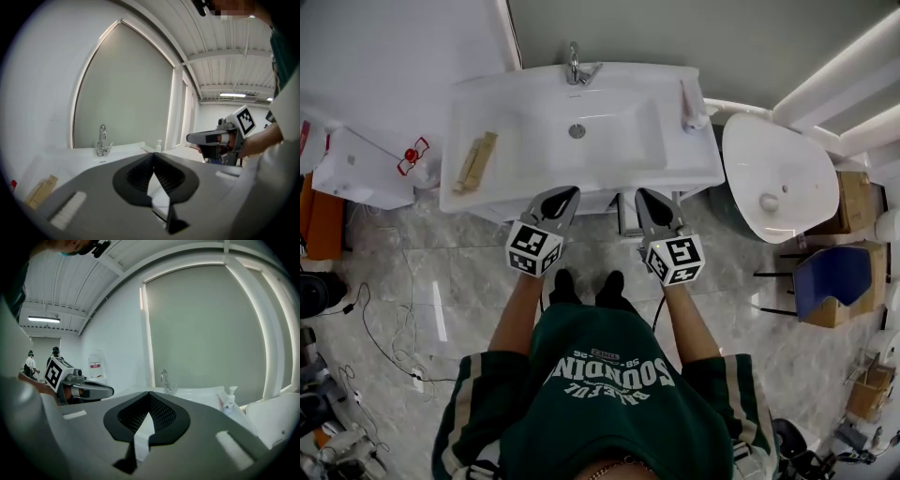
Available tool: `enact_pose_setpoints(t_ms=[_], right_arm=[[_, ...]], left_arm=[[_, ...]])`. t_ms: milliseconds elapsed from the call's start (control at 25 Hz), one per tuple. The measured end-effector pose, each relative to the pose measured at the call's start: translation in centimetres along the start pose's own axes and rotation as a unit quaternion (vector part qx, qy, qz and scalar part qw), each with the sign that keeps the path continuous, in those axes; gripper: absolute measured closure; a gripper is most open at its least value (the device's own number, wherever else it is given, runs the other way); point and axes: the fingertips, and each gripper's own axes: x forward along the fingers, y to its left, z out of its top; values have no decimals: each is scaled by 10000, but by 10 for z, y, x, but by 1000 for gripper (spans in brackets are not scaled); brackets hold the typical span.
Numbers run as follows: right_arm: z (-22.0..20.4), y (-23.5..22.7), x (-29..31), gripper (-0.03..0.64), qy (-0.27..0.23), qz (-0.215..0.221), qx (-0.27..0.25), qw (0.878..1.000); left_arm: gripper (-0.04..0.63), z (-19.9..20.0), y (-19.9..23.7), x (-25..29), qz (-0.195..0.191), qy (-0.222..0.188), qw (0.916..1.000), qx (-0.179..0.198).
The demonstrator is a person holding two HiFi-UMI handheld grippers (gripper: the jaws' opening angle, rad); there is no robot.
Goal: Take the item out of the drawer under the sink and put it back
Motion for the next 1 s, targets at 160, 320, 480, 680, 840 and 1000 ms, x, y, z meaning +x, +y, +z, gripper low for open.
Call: enact_pose_setpoints(t_ms=[160, 320, 480, 680, 840, 1000], right_arm=[[-7, -5, -1, 615, 22, 57, 63, 10000], [-25, -15, -4, 615, 222, 2, 95, 9997], [-48, -21, -7, 615, 446, -18, 294, 9986], [-76, -31, -14, 615, 673, -55, 470, 9966], [-99, -44, -22, 615, 852, -199, 527, 9948], [-133, -61, -26, 601, 1271, -259, 540, 9901]], left_arm=[[545, -7, -2, 6, 20, 112, 9999, -43], [545, -17, -8, 13, -7, 209, 9997, -91], [545, -28, -11, 18, -33, 340, 9993, -142], [545, -47, -19, 27, -86, 536, 9982, -247], [545, -66, -30, 32, -133, 720, 9967, -349], [545, -84, -39, 38, -177, 889, 9949, -437]])
